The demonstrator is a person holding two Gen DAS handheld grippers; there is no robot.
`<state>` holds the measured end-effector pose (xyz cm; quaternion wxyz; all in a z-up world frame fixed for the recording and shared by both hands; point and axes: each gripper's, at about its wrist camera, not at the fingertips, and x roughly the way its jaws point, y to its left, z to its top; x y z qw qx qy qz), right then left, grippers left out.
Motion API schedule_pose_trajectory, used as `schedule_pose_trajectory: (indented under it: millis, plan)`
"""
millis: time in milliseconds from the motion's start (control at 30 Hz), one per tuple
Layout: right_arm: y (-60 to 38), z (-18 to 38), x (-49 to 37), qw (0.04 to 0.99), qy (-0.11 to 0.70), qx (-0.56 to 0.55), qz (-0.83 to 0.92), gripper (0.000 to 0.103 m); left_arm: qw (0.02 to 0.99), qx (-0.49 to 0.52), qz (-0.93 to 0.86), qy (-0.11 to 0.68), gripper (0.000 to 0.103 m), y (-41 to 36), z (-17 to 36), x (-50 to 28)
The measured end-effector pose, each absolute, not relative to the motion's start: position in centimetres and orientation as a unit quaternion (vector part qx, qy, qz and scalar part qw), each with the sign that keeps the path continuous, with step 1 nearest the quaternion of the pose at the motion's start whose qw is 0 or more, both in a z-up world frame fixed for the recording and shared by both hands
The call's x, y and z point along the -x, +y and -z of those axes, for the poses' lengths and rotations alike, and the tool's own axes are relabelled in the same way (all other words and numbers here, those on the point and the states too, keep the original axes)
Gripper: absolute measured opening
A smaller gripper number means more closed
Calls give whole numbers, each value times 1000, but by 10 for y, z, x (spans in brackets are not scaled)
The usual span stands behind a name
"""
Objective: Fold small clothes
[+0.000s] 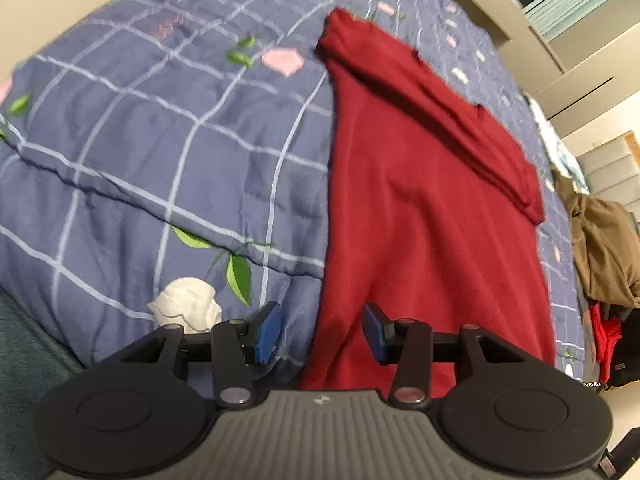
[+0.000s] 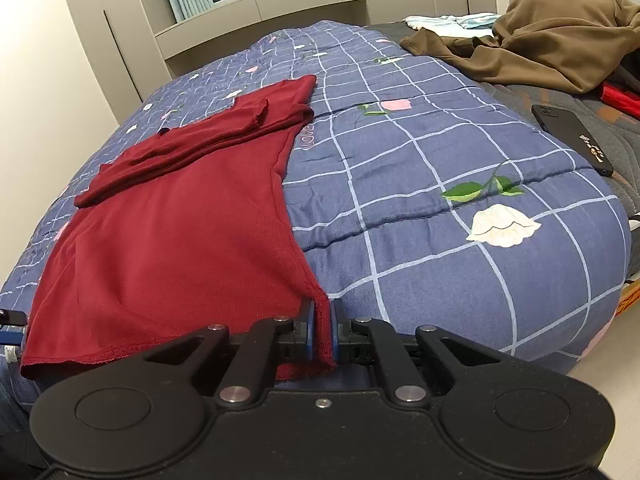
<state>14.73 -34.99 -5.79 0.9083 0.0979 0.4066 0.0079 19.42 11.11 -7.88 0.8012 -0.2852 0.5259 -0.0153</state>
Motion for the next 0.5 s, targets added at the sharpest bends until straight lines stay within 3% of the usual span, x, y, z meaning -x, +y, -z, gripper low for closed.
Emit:
schedule_pose_trajectory:
  millis: [100,233,300,500]
  plan:
    - [-350,59,-148,908,406,-98,-6,7,802,267,20,534,39,103,82,-196]
    - [-348,60,-149,908,408,-94,-6,7,816,214,12,537,11,96,78,-193]
    - [-347,57,-148,909,406,-91,-6,8,817,217,11,535,3,99,73,-190]
    - [-341,38,-139,914,399,-77,-19,6,832,181,6,524,0,99,50,-184]
